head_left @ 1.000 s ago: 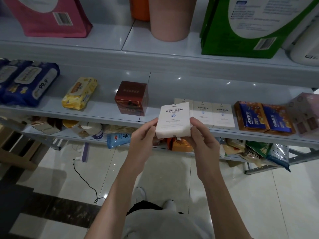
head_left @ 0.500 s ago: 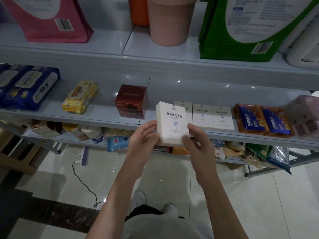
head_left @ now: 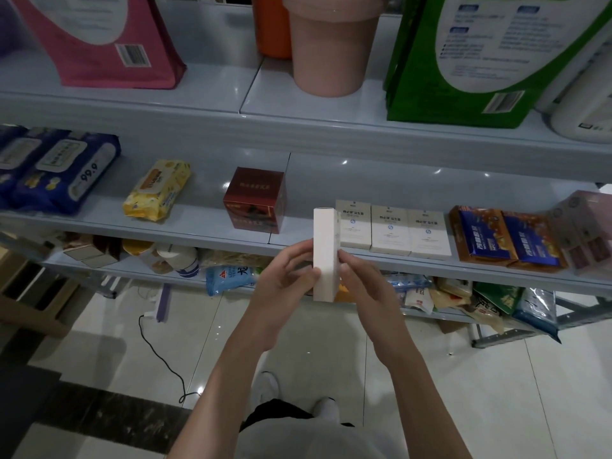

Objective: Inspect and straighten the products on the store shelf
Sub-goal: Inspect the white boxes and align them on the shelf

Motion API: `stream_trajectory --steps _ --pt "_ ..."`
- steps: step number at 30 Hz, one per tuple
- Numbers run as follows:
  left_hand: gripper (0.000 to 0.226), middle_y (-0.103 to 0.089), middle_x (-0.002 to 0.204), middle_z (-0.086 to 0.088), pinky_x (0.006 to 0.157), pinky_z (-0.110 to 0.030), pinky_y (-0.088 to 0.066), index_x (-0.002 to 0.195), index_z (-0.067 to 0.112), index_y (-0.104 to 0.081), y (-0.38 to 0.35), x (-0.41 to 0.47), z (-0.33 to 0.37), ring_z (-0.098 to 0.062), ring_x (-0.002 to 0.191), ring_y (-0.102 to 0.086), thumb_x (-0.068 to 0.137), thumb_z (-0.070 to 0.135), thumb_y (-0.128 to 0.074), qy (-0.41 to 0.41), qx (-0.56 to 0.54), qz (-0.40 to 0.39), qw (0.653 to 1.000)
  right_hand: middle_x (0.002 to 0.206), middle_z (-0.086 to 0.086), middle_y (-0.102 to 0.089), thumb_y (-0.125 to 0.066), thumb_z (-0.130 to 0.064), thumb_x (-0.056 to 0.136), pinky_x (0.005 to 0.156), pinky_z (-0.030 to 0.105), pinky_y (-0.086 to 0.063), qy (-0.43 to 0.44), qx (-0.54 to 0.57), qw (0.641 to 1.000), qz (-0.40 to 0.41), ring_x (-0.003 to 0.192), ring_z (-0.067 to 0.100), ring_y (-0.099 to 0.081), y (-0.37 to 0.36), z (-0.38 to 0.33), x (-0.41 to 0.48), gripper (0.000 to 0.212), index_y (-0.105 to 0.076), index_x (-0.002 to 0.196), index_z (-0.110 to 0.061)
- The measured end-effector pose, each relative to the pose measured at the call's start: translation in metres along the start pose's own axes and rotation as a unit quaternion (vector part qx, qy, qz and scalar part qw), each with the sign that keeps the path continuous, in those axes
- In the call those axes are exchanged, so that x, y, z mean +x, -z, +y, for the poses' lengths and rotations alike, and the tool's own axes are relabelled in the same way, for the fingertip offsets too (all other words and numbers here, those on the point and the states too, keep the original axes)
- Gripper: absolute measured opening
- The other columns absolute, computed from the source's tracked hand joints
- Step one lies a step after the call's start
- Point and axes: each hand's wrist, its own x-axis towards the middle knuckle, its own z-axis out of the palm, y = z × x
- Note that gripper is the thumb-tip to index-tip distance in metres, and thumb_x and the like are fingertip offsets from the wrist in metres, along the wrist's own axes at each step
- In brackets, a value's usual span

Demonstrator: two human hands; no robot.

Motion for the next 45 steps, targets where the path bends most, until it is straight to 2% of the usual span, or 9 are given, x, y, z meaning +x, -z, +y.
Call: stream_trajectory --steps 4,9,17,22,25,30,36,38,45 --pt "0.05 -0.07 0.128 0.014 0.1 -0.035 -0.055 0.136 0.028 -0.06 0.002 0.0 0.001 -0.006 0.124 -0.063 0.094 0.001 -0.066 -0.01 0.01 -0.009 1.0 0.118 -0.014 -0.074 -0.064 -0.016 0.101 0.087 0.012 -0.051 0.026 -0.01 0.999 -0.032 0.112 0.0 -0.067 -0.001 -0.001 0.0 0.037 -0.065 0.137 -0.022" --pt "0.056 -0.07 0.128 0.012 0.092 -0.026 -0.057 0.136 0.022 -0.06 0.003 0.001 -0.004 -0.003 0.124 -0.062 0.089 -0.005 -0.071 -0.015 0.011 -0.004 1.0 0.13 -0.002 -0.07 -0.059 -0.008 0.103 0.096 0.022 -0.053 0.038 -0.001 0.998 -0.049 0.119 0.01 -0.066 0.001 0.001 0.0 0.04 -0.063 0.139 -0.023" --pt "0.058 -0.067 0.134 0.007 0.091 -0.025 -0.057 0.136 0.019 -0.058 0.002 0.002 -0.005 -0.002 0.127 -0.059 0.087 -0.008 -0.071 -0.03 0.012 -0.011 0.999 0.121 -0.01 -0.074 -0.057 0.001 0.101 0.091 0.022 -0.053 0.031 0.048 0.997 -0.053 0.114 0.009 -0.068 0.002 -0.001 -0.002 0.037 -0.063 0.133 -0.016" --pt "0.045 -0.072 0.126 0.005 0.097 -0.024 -0.054 0.133 0.013 -0.054 0.001 0.001 -0.004 -0.008 0.122 -0.064 0.095 -0.01 -0.06 -0.018 -0.024 -0.02 0.999 0.125 -0.001 -0.07 -0.068 -0.006 0.098 0.088 0.035 -0.059 0.043 -0.005 0.998 -0.039 0.113 0.019 -0.067 0.002 0.006 0.002 0.033 -0.066 0.128 -0.019" --pt "0.032 -0.076 0.116 0.006 0.09 -0.022 -0.055 0.128 0.013 -0.056 0.001 0.0 -0.004 -0.009 0.113 -0.068 0.098 0.0 -0.06 -0.014 -0.021 -0.003 1.0 0.13 -0.005 -0.067 -0.068 -0.009 0.098 0.086 0.03 -0.058 0.041 -0.013 0.998 -0.039 0.111 0.014 -0.067 0.001 0.005 0.002 0.033 -0.067 0.127 -0.024" --pt "0.017 -0.074 0.109 0.008 0.091 -0.025 -0.054 0.118 0.023 -0.062 -0.003 0.004 0.001 -0.009 0.106 -0.068 0.102 0.024 -0.06 -0.025 0.016 0.042 0.999 0.133 -0.003 -0.066 -0.064 -0.014 0.101 0.101 0.032 -0.054 0.046 -0.005 0.998 -0.043 0.122 0.013 -0.063 0.002 0.006 0.001 0.027 -0.068 0.126 -0.022" --pt "0.034 -0.066 0.133 0.011 0.1 -0.032 -0.054 0.137 0.03 -0.061 -0.007 0.001 0.003 -0.011 0.125 -0.06 0.109 0.028 -0.04 -0.035 -0.007 0.0 0.999 0.142 0.002 -0.06 -0.057 -0.013 0.104 0.091 0.014 -0.051 0.048 0.01 0.998 -0.041 0.126 0.007 -0.06 -0.002 0.0 0.001 0.036 -0.062 0.138 -0.024" --pt "0.036 -0.064 0.136 0.012 0.097 -0.027 -0.055 0.141 0.03 -0.058 -0.01 -0.001 0.005 -0.007 0.126 -0.059 0.109 0.027 -0.041 -0.034 0.0 -0.009 0.999 0.143 -0.002 -0.058 -0.055 -0.017 0.106 0.09 0.01 -0.049 0.049 0.003 0.998 -0.038 0.125 0.003 -0.059 -0.002 -0.001 0.001 0.036 -0.061 0.14 -0.028" --pt "0.04 -0.064 0.134 0.017 0.086 -0.015 -0.053 0.147 0.036 -0.053 -0.017 0.0 0.008 0.002 0.117 -0.061 0.108 0.028 -0.048 -0.037 0.035 -0.007 0.999 0.145 -0.005 -0.055 -0.047 -0.023 0.109 0.098 0.019 -0.052 0.04 0.005 0.999 -0.021 0.13 0.004 -0.056 -0.002 0.003 0.003 0.038 -0.058 0.145 -0.03"
